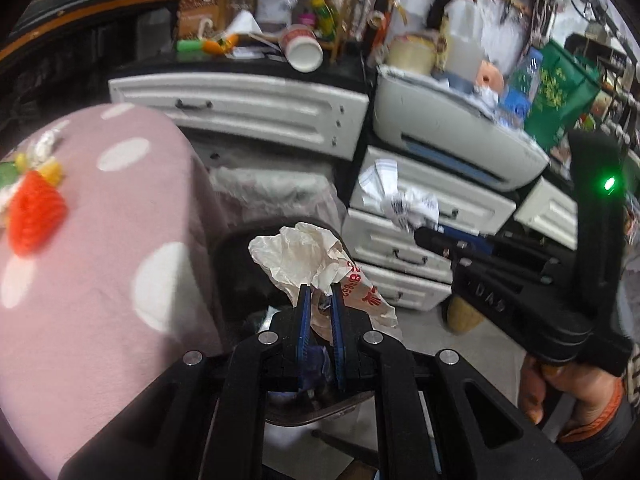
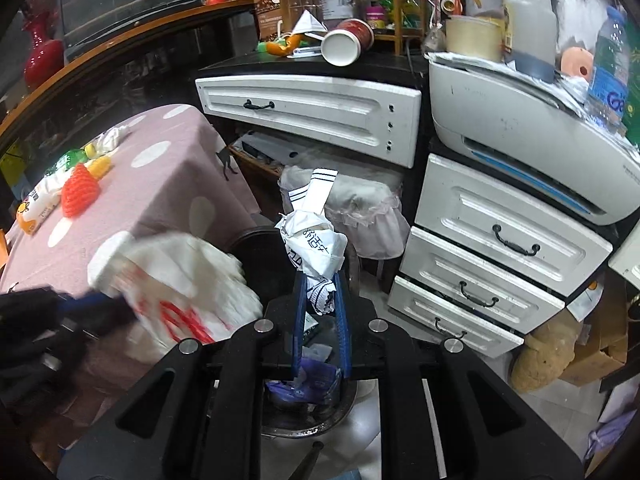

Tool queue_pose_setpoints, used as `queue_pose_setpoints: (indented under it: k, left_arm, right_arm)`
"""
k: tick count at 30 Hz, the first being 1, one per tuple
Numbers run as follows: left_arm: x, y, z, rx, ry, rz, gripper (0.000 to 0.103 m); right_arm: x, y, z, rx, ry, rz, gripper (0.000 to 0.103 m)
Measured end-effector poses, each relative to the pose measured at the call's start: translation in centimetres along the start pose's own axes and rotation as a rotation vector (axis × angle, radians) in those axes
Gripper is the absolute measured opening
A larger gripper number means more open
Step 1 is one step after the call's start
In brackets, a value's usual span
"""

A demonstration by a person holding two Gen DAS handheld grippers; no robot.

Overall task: Collect trash
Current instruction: 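Carry the red-print bag into the bin and open the left tool while the right tool carries the paper, then open the right tool over the bin to drop the crumpled paper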

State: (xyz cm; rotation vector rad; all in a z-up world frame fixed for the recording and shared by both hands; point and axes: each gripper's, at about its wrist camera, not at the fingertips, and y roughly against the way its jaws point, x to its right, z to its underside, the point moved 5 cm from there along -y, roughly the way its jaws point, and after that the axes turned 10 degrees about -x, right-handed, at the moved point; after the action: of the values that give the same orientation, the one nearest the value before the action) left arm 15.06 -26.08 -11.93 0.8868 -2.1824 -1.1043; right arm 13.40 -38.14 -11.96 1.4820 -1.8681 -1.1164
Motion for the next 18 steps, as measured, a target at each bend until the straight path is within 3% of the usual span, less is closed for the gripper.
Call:
queue_pose_setpoints:
  k: [3, 4, 5, 7, 10, 18]
  left_arm:
    - [0.8, -2.5, 0.3, -0.056, -0.056, -0.011, 0.015]
    - [1.0, -3.0, 0.4, -0.065, -0.073, -0.018, 0.021]
    - [1.1, -3.5, 0.4, -0.074, -0.089, -0.028, 0.028]
    - [1.3, -4.1, 0.6, -0.077, -0.105, -0.040, 0.061]
    - [1.4, -4.1, 1.2, -0.054, -0.109, -0.021, 0.078]
    - [1.3, -3.2, 2.1, -0.026, -0.074, -0.004, 0.090]
  right_arm:
    - [0.3, -0.4, 0.3, -0.010, -0.008, -0.001, 0.015]
    - [0.4, -0.6, 0.4, -0.012, -0.011, 0.000, 0.015]
    - [0.5, -0.7, 0.5, -0.015, -0.014, 0.001, 0.015]
    - [0.8, -1.0, 0.6, -0.021, -0.024, 0.001, 0.015]
    - [1.4, -1.6, 0.8, -0.030, -0.040, 0.006, 0.015]
    - [2.4, -3.8, 1.7, -0.072, -0.064, 0.017, 0.015]
